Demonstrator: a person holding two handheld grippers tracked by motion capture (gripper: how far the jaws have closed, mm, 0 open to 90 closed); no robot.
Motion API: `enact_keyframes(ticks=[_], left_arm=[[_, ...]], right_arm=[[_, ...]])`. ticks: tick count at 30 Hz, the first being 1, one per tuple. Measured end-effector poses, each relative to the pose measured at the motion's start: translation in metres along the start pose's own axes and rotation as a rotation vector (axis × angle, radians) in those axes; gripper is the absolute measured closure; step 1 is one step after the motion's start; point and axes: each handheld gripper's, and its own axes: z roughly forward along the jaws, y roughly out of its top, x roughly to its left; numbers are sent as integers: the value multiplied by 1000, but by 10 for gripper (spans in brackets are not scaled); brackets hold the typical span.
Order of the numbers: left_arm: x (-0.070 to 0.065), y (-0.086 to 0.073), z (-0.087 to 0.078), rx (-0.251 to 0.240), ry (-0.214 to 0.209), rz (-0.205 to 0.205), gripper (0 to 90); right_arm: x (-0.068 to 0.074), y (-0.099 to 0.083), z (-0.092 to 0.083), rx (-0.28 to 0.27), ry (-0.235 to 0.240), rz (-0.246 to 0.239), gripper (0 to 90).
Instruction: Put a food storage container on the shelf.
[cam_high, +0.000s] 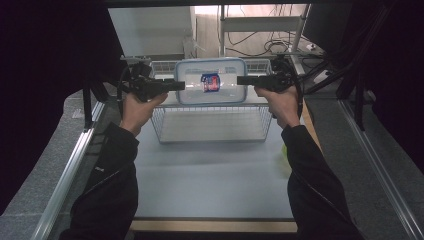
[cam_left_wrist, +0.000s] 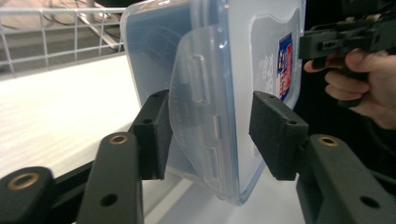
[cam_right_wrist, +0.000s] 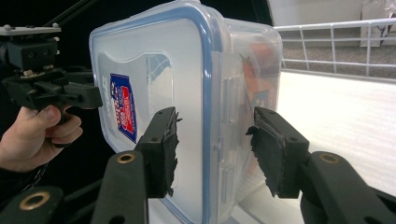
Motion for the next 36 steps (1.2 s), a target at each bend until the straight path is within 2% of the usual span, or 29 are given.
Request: enact_keyframes(ticks=[5,7,9,12,15,20,26,31,36], left_arm=[[2,1,1,-6,14,27,461],[1,1,2,-2,27,26,453],[0,2,5,6,43,40,427],[3,2,6,4,47,26,400],[6,2,7,-10,42,7,387],[9,2,10,-11,72,8,320],[17,4,18,-5,68,-35,236],[11,7,26,9,116,-13,136],[12,9,29,17,125,-18,100]], right_arm=[[2,2,2,1,-17,-18,498],[5,3,3,5,-58,-56,496],[7,3,5,12,-79,-81,506],[11,2,12,35,-123,-99,488],[8,1,15,33,-115,-80,493],[5,-1,18,41,-127,-74,497],[-1,-2,20,22,-104,-41,496],[-1,-2,21,12,-95,-26,498],[1,0,19,5,-111,-49,518]])
